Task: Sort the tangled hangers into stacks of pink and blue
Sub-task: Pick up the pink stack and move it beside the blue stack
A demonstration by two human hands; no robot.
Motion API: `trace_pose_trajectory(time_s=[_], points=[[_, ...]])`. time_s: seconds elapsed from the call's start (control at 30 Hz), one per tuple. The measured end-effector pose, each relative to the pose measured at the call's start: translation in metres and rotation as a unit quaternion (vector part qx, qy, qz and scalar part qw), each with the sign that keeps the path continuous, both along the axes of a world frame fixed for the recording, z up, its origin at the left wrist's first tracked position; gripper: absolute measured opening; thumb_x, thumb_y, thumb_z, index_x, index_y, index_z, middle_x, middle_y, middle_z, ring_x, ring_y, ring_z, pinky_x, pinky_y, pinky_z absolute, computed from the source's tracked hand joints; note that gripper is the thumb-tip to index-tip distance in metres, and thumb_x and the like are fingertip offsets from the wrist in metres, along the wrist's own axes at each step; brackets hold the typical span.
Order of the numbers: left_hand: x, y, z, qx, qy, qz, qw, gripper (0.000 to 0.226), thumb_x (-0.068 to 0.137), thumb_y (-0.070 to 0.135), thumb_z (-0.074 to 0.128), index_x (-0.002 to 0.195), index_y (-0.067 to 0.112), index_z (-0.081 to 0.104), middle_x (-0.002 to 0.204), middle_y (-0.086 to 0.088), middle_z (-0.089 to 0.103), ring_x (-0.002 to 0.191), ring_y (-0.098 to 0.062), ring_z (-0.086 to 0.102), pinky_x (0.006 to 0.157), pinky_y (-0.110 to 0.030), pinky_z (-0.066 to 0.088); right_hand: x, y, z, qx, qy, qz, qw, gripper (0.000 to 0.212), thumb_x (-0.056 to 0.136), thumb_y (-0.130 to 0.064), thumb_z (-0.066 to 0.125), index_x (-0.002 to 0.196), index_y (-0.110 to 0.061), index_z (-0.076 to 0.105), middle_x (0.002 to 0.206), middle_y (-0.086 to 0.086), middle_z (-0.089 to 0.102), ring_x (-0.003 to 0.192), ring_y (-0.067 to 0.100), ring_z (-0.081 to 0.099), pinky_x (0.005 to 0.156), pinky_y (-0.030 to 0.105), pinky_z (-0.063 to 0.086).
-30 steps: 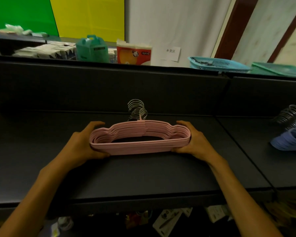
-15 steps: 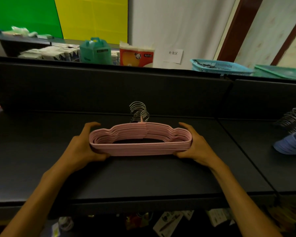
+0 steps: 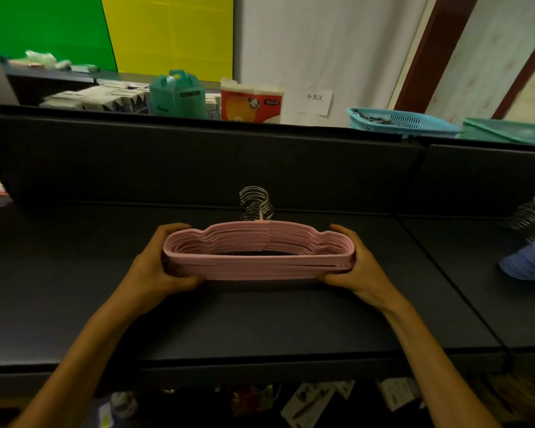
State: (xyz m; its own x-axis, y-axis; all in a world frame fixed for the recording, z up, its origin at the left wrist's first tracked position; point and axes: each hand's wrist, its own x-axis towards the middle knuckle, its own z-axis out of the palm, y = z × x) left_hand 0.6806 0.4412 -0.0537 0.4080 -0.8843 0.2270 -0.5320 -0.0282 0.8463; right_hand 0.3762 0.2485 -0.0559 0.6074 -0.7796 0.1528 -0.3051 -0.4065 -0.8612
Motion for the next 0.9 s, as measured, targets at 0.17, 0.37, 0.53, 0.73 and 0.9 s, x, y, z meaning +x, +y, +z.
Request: trace_pose_trajectory(time_s=[0.17, 0.37, 0.53, 0.73, 0.9], points=[[-0.004, -0.002, 0.001, -0.034, 0.052, 0.009, 0.998, 0.071, 0.062, 0.036, 0.084, 0.121, 0.039, 0.045, 0.115, 0.02, 0.053, 0.1, 0.008, 0.056, 0.08, -0.018, 0.046, 0.001, 0.006, 0.0, 0.042, -0.047, 0.004, 0.998, 0.104, 0.058, -0.02, 0.088, 0.143, -0.027, 0.028, 0.128, -0.01, 0.051, 0.11, -0.001, 0.055, 0.083, 0.012, 0.048], [-0.006, -0.003, 0.005, -0.042, 0.054, 0.016, 0.998, 0.058, 0.063, 0.036, 0.075, 0.113, 0.044, 0.046, 0.113, 0.02, 0.053, 0.095, 0.012, 0.055, 0.074, -0.017, 0.046, 0.005, 0.016, 0.004, 0.027, -0.091, -0.006, 0.995, 0.07, 0.074, -0.031, 0.076, 0.134, -0.025, 0.041, 0.126, -0.005, 0.054, 0.109, 0.003, 0.056, 0.083, 0.015, 0.048], [-0.004, -0.003, 0.006, -0.057, 0.06, 0.004, 0.997, 0.055, 0.063, 0.034, 0.075, 0.112, 0.04, 0.049, 0.108, 0.018, 0.058, 0.097, 0.007, 0.057, 0.075, -0.018, 0.048, 0.005, 0.024, 0.011, -0.01, -0.111, -0.01, 0.994, 0.053, 0.075, -0.023, 0.071, 0.124, -0.02, 0.051, 0.119, -0.008, 0.059, 0.11, 0.008, 0.057, 0.087, 0.019, 0.047], [-0.01, -0.006, 0.011, -0.073, 0.067, -0.019, 0.995, 0.056, 0.061, 0.037, 0.076, 0.111, 0.041, 0.05, 0.111, 0.017, 0.057, 0.099, 0.003, 0.058, 0.078, -0.021, 0.048, -0.01, 0.035, 0.022, -0.029, -0.129, -0.023, 0.991, 0.053, 0.076, -0.016, 0.071, 0.125, -0.015, 0.05, 0.119, -0.005, 0.059, 0.111, 0.01, 0.058, 0.089, 0.02, 0.048], [-0.034, -0.016, 0.022, -0.09, 0.047, -0.059, 0.993, 0.06, 0.06, 0.037, 0.075, 0.115, 0.036, 0.05, 0.113, 0.014, 0.057, 0.101, 0.003, 0.058, 0.078, -0.019, 0.048, -0.042, 0.045, 0.029, -0.04, -0.151, -0.063, 0.986, 0.053, 0.075, -0.015, 0.07, 0.124, -0.016, 0.051, 0.117, -0.008, 0.061, 0.111, 0.012, 0.058, 0.088, 0.018, 0.047]])
